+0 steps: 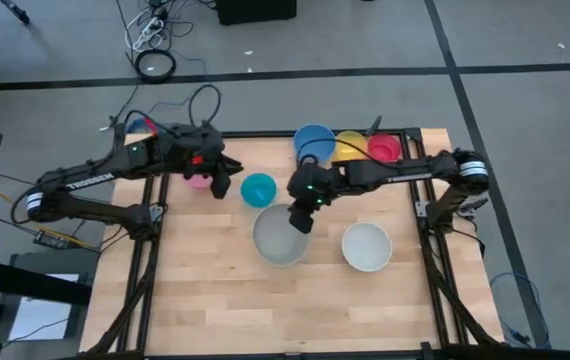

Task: Nest bowls inside each other
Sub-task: Stack the gray bowl on top of the green bowl, then stack the pink bowl on top of the gray bowl

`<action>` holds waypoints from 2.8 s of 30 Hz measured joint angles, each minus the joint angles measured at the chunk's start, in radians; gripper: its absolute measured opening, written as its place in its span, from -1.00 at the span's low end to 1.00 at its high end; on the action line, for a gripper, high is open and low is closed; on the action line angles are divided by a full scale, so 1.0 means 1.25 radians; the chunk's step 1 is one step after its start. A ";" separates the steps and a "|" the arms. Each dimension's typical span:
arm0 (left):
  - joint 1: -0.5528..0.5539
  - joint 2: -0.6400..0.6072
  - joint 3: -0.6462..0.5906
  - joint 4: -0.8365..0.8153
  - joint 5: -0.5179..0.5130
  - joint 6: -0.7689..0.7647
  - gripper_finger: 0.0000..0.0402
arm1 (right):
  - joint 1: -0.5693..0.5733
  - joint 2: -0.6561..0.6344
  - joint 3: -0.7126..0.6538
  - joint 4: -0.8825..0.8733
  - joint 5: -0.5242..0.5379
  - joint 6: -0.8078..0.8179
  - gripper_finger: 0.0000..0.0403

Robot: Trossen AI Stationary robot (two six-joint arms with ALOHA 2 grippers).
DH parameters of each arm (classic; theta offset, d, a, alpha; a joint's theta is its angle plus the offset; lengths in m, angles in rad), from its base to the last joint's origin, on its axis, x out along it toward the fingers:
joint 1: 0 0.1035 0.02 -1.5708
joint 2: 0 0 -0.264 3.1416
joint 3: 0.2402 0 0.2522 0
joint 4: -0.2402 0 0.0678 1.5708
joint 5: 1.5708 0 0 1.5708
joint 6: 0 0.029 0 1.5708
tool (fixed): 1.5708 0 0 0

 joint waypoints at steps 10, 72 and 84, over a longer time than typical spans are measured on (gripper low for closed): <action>-0.001 -0.064 0.000 -0.063 -0.025 -0.015 -0.63 | -0.038 0.023 0.033 -0.080 0.006 -0.028 -1.00; -0.002 -0.097 0.000 -0.341 -0.209 0.002 -0.63 | -0.099 0.063 0.255 -0.163 0.070 -0.198 0.02; -0.002 -0.006 -0.063 -0.451 -0.294 -0.012 -0.58 | -0.147 0.009 0.421 -0.252 0.120 -0.292 0.01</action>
